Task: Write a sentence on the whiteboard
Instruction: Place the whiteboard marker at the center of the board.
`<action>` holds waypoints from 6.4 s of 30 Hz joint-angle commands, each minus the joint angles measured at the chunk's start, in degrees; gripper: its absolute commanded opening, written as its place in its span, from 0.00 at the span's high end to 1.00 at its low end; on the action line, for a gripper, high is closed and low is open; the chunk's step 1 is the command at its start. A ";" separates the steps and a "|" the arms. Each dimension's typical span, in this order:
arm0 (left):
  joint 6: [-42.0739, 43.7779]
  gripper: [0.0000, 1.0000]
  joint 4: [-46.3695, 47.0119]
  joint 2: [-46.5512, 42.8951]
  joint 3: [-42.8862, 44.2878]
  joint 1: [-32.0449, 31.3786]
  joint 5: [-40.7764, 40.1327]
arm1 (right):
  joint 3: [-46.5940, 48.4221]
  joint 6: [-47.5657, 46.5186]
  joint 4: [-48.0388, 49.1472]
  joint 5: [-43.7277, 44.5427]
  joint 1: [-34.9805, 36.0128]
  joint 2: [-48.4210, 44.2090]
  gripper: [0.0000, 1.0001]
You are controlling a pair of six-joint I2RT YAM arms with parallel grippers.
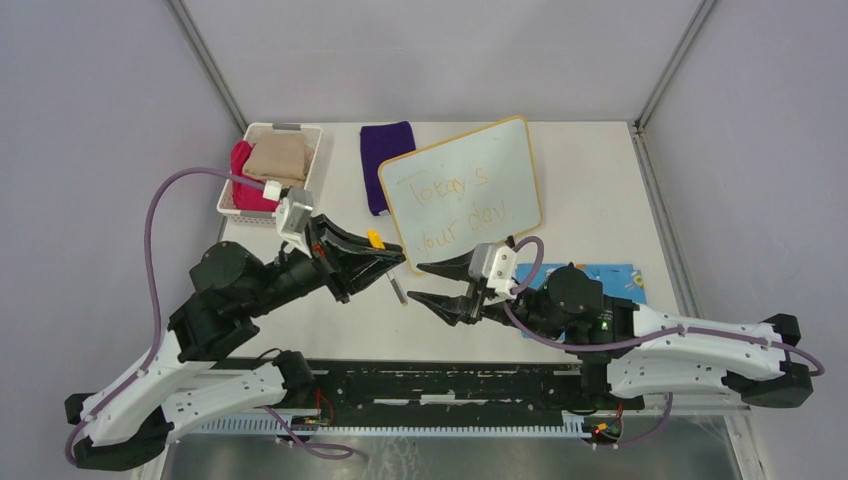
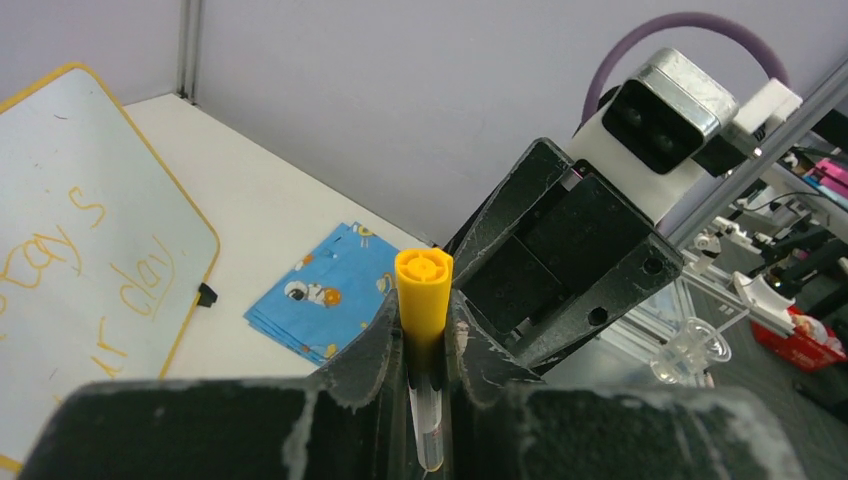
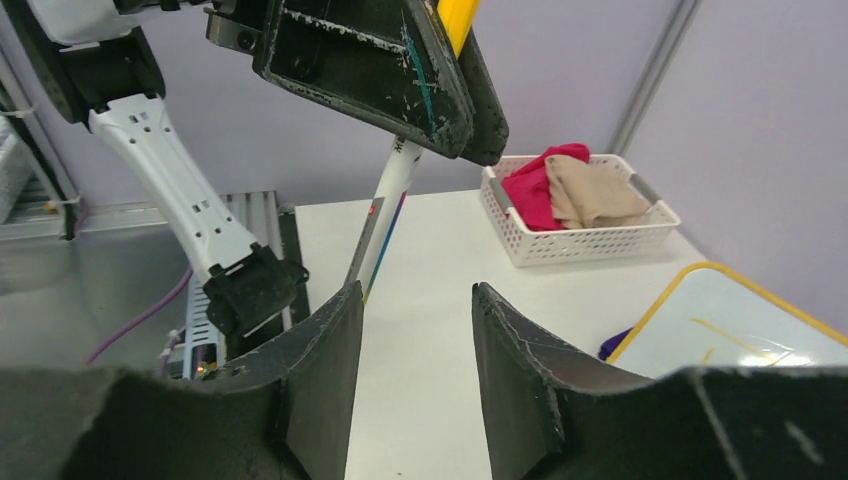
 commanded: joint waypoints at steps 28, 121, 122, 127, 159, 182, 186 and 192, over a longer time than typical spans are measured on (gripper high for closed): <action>6.89 0.68 -0.22 2.91 0.58 0.11 0.79 | -1.06 21.76 10.96 -22.48 -11.67 7.52 1.00; -3.30 0.98 -12.68 2.24 -9.41 0.11 -31.95 | -18.61 14.76 1.63 6.44 -13.49 -6.08 0.16; -3.53 0.98 -14.08 2.60 -9.08 0.11 -33.10 | -17.79 14.48 0.62 7.54 -13.52 -5.33 0.16; -7.28 0.98 -22.45 5.93 -8.07 0.11 -42.59 | -13.50 15.11 -8.16 21.95 -13.61 0.31 0.13; -6.15 0.98 -5.95 48.80 -11.96 39.43 -12.54 | -25.33 14.66 -5.72 25.77 -17.47 -3.57 0.18; -5.06 0.78 -7.09 55.69 -10.95 40.80 -12.56 | -23.25 17.20 -7.61 23.95 -18.08 -2.66 0.20; -5.17 0.73 -6.89 56.11 -11.10 40.75 -12.25 | -23.22 16.89 -8.25 23.76 -18.16 -3.96 0.20; -5.39 0.66 -6.78 56.73 -11.26 40.71 -11.89 | -22.61 18.73 -11.61 24.66 -18.12 -5.12 0.20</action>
